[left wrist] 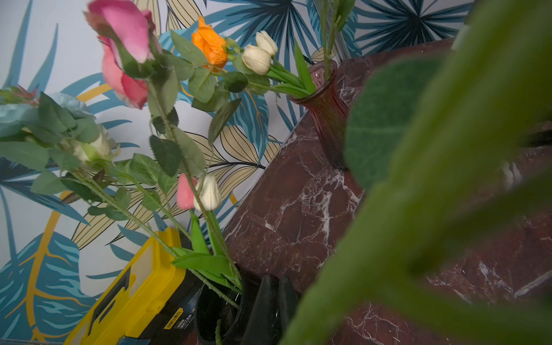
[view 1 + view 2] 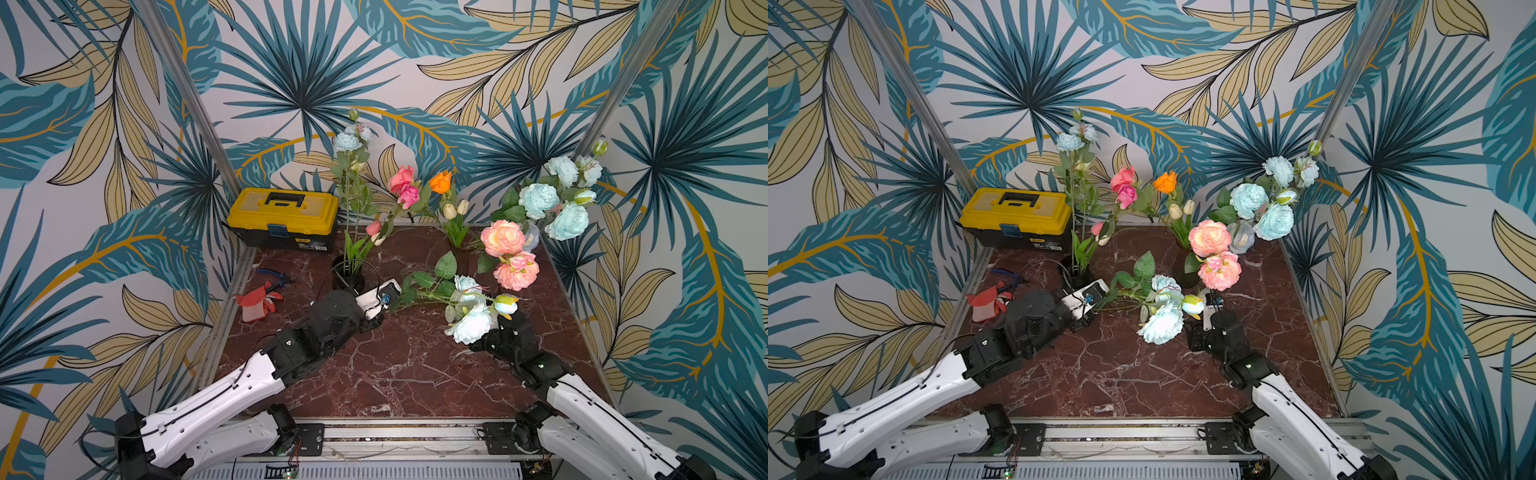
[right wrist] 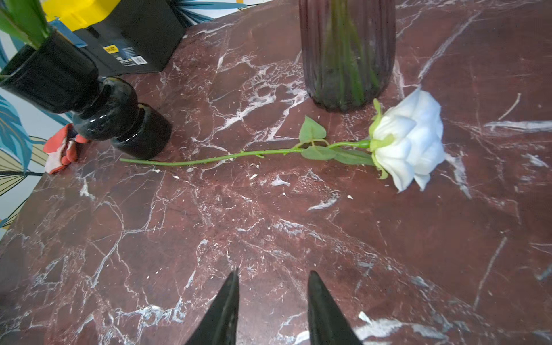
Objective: Pick out blue flowers from the vase
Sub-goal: Place the flower at the center of the board.
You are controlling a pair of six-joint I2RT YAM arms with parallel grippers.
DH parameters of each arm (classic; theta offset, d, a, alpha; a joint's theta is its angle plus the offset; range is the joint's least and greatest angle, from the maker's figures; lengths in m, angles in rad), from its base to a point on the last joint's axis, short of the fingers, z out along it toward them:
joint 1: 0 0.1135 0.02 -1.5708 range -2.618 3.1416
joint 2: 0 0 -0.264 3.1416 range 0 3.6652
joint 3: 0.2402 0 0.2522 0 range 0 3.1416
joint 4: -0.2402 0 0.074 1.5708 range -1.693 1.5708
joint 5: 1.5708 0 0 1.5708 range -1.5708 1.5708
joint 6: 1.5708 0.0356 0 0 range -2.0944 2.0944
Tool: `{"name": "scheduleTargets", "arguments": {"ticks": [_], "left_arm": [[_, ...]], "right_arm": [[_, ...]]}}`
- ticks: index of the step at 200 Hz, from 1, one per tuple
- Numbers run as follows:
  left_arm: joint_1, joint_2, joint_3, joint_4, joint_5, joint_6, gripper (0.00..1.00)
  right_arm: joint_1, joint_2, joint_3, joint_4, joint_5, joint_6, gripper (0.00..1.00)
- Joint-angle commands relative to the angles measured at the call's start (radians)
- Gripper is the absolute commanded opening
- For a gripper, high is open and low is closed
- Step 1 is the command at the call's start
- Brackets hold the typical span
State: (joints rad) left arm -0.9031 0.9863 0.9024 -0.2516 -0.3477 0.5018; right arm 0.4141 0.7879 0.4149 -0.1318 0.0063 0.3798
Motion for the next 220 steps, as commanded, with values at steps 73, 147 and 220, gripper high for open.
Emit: {"name": "scheduleTargets", "arguments": {"ticks": [73,147,220], "left_arm": [[-0.006,0.102,0.056,-0.100,-0.180,-0.008,0.00],[0.078,0.011,0.109,-0.037,-0.076,-0.051,0.00],[0.092,-0.025,0.202,0.022,-0.044,-0.021,0.00]], "right_arm": [[-0.063,0.027,0.062,0.019,0.023,-0.002,0.38],[-0.063,0.068,0.111,0.004,0.044,-0.054,0.38],[-0.064,0.061,0.152,-0.035,0.077,-0.097,0.38]]}}
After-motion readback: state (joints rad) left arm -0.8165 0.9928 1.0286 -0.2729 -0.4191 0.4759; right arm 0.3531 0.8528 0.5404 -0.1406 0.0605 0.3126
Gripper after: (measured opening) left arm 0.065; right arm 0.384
